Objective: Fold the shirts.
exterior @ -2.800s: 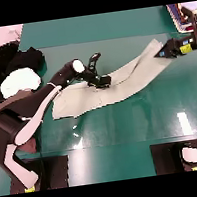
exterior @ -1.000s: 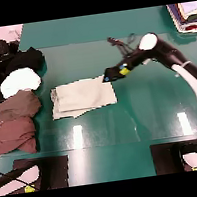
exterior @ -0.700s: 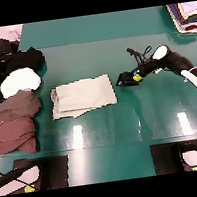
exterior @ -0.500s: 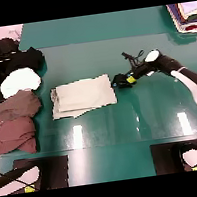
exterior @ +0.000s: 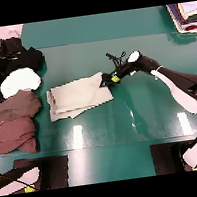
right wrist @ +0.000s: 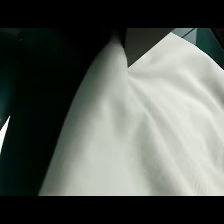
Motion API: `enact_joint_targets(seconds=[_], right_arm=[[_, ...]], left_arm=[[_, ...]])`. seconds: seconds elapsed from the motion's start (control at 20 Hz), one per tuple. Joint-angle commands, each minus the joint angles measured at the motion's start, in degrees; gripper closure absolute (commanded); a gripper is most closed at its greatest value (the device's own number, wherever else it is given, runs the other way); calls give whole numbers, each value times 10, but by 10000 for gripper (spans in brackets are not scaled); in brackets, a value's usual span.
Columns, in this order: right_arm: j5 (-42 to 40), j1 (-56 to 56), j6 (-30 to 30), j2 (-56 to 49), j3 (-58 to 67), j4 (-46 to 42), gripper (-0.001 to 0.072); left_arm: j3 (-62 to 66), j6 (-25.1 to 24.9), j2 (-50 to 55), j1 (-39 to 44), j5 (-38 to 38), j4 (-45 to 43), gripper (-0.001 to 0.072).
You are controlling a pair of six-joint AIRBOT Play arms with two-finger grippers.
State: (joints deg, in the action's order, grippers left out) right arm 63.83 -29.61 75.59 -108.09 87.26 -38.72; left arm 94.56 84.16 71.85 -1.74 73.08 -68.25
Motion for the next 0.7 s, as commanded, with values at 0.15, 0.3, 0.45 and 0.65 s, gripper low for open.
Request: enact_joint_targets(seconds=[0.15,0.3,0.45,0.65], right_arm=[[-6,113,89,121,9,-178,697],[32,227,130,195,8,-274,698],[72,361,146,254,8,-342,697],[106,567,171,300,7,-350,698]], left_arm=[[0,13,0,31,9,-1,683],[0,11,0,87,-7,-3,683],[0,11,0,132,-26,-3,683],[0,12,0,172,-42,-3,682]])
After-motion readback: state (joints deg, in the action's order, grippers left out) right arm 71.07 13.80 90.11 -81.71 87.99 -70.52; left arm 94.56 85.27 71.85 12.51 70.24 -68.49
